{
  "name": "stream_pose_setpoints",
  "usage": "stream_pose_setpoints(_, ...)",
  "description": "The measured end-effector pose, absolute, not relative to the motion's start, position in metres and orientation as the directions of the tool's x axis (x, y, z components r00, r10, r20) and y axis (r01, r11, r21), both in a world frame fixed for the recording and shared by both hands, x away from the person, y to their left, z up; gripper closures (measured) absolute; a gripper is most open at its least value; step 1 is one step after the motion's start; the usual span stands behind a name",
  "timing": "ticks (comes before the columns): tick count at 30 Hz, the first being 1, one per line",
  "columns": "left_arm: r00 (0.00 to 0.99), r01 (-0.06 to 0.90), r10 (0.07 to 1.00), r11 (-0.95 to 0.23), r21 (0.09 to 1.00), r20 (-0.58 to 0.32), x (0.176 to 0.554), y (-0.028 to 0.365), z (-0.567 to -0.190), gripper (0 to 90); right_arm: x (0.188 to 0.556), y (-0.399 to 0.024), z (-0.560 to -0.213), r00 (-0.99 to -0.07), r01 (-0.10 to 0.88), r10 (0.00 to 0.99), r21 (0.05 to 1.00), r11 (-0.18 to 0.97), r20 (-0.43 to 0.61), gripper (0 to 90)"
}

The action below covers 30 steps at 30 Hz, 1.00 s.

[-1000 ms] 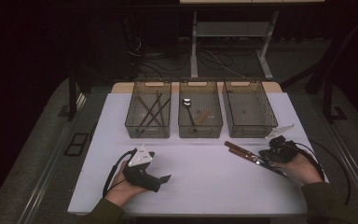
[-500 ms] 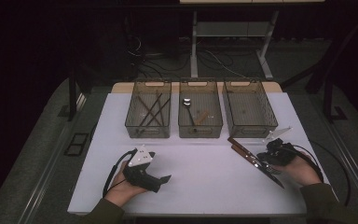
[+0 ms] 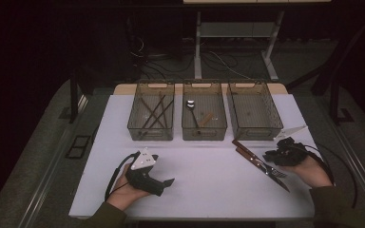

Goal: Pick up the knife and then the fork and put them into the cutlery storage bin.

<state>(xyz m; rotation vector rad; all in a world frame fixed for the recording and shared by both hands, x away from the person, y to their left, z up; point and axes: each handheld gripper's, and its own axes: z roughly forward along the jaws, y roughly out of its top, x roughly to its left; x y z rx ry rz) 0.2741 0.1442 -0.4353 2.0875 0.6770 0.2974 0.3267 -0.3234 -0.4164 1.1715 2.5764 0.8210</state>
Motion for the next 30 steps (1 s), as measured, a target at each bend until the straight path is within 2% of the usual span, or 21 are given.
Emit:
stream_pose_setpoints(6, 0.821, 0.355, 0.569, -0.451, 0.819, -0.042, 0.274, 0.144, -0.435, 0.0, 0.323, -0.321, -0.406, -0.661, 0.664, 0.741, 0.552, 0.504, 0.118, 60.3)
stream_pose_setpoints(8, 0.821, 0.355, 0.57, -0.45, 0.82, -0.043, 0.274, 0.143, -0.436, 0.0, 0.322, -0.316, -0.405, -0.671, 0.652, 0.735, 0.546, 0.527, 0.092, 59.7)
stream_pose_setpoints(13, 0.821, 0.354, 0.57, -0.449, 0.82, -0.042, 0.274, 0.143, -0.436, 0.0, 0.322, -0.302, -0.404, -0.689, 0.657, 0.72, 0.495, 0.569, 0.086, 63.9)
stream_pose_setpoints(30, 0.822, 0.356, 0.568, -0.452, 0.818, -0.043, 0.274, 0.143, -0.436, 0.0, 0.329, -0.288, -0.417, -0.72, 0.644, 0.691, 0.426, 0.636, 0.057, 71.2)
